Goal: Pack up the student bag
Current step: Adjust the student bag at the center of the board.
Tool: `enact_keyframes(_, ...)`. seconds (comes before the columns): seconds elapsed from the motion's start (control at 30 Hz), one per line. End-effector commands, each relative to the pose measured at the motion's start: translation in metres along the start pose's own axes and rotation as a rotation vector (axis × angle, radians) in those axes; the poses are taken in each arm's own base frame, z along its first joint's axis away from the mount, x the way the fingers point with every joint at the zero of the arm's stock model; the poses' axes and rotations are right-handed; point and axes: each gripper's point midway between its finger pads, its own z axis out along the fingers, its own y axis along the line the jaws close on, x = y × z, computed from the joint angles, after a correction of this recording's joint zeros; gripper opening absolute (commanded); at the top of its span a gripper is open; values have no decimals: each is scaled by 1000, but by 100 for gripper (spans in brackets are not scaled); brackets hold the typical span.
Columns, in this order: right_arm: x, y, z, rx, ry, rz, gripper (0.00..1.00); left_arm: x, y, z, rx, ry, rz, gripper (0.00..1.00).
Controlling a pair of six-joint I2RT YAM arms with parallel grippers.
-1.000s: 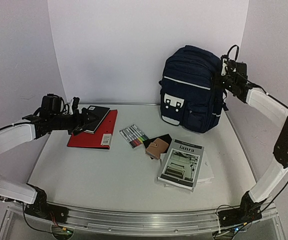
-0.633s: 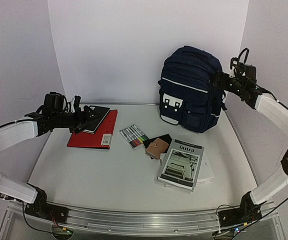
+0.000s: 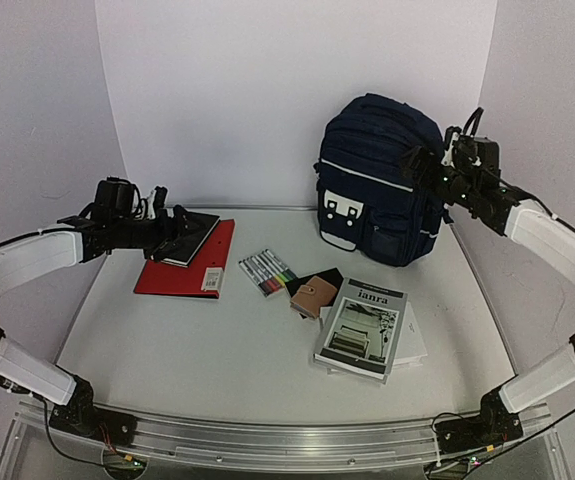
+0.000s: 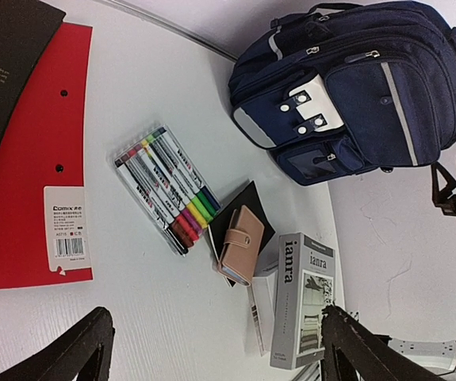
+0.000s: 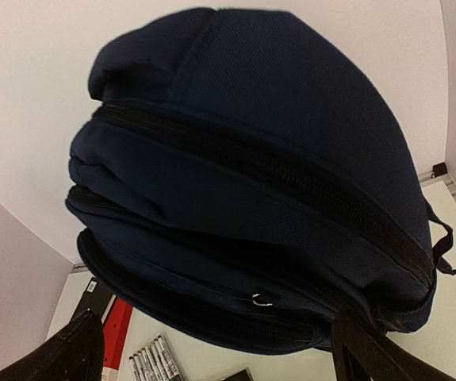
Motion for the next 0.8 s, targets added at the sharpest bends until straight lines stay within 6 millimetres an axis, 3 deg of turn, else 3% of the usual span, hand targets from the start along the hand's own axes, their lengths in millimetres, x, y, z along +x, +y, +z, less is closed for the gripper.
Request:
enact_keyframes(0.0, 13, -8, 27, 42, 27, 60, 96, -19, -22, -4, 48, -34, 21, 91)
enact_keyframes(0.17, 27, -11, 47, 55, 56, 62, 92, -20, -18, -1, 31, -39, 9, 92)
enact_keyframes(0.23, 29, -15, 53, 75, 53, 61, 83, -22, -20, 0, 34, -36, 2, 92)
enact_keyframes(0.4, 24, -14, 67, 88, 40, 90, 29, -27, -21, 3, 37, -41, 10, 92)
enact_keyframes(0.53, 2, -2, 59, 59, -4, 83, 4, -32, -25, 2, 40, -53, 36, 92)
enact_keyframes(0.77, -19, -3, 37, 84, -56, -33, 0, -33, -38, -6, 72, -59, 158, 93)
